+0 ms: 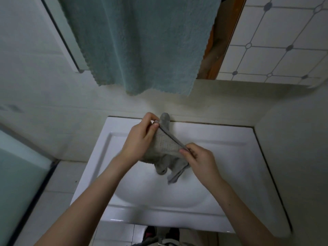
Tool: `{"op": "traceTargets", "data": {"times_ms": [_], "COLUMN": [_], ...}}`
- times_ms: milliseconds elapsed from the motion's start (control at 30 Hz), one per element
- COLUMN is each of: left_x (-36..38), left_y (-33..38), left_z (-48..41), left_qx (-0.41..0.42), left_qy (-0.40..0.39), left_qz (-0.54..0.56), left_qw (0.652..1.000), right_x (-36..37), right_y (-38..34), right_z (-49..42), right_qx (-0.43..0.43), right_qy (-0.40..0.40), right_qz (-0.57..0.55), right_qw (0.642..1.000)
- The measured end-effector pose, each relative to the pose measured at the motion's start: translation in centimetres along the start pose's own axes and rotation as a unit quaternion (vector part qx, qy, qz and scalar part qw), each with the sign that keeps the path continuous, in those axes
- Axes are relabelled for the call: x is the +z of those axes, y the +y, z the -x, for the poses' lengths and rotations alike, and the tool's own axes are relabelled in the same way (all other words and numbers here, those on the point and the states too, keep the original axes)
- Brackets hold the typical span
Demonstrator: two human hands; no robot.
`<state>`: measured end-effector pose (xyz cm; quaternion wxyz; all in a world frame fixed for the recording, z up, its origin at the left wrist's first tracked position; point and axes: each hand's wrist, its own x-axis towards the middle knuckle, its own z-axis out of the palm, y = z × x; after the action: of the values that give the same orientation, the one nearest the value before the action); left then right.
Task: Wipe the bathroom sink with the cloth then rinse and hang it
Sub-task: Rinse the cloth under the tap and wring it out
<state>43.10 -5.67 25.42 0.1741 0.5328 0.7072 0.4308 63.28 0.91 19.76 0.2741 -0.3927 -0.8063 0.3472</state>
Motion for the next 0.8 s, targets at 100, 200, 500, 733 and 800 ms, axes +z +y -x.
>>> {"op": "traceTargets", "data": {"times_ms": [100, 200, 500, 733, 800], "left_x": [1.3, 2.2, 0.2, -4.4, -5.4], "left_y": [-3.9, -6.2, -6.9, -8.4, -9.0], "left_z": [-0.1, 1.2, 7.2, 17.7, 21.7], "left_qx": [-0.147, -0.194, -0.249, -0.329, -0.356], "left_qy": [-0.051, -0.066, 0.027, 0.267, 0.329], "left_qz": [-0.005, 0.011, 0.162, 0.216, 0.211], "left_qw": [0.988, 0.979, 0.955, 0.880, 0.849], "right_x": [0.9, 1.4, 2.2, 4.4, 5.5], "right_y": [0.1, -0.9, -3.1, -9.4, -11.5], "right_z": [-0.1, -0.1, 1.1, 2.4, 2.6], "right_qx": [0.061, 0.063, 0.066, 0.041, 0.022], "right_qy": [-0.074, -0.081, -0.038, -0.090, -0.122], "right_qz": [-0.053, -0.119, -0.193, -0.314, -0.335], "right_qw": [0.994, 0.988, 0.978, 0.944, 0.934]}}
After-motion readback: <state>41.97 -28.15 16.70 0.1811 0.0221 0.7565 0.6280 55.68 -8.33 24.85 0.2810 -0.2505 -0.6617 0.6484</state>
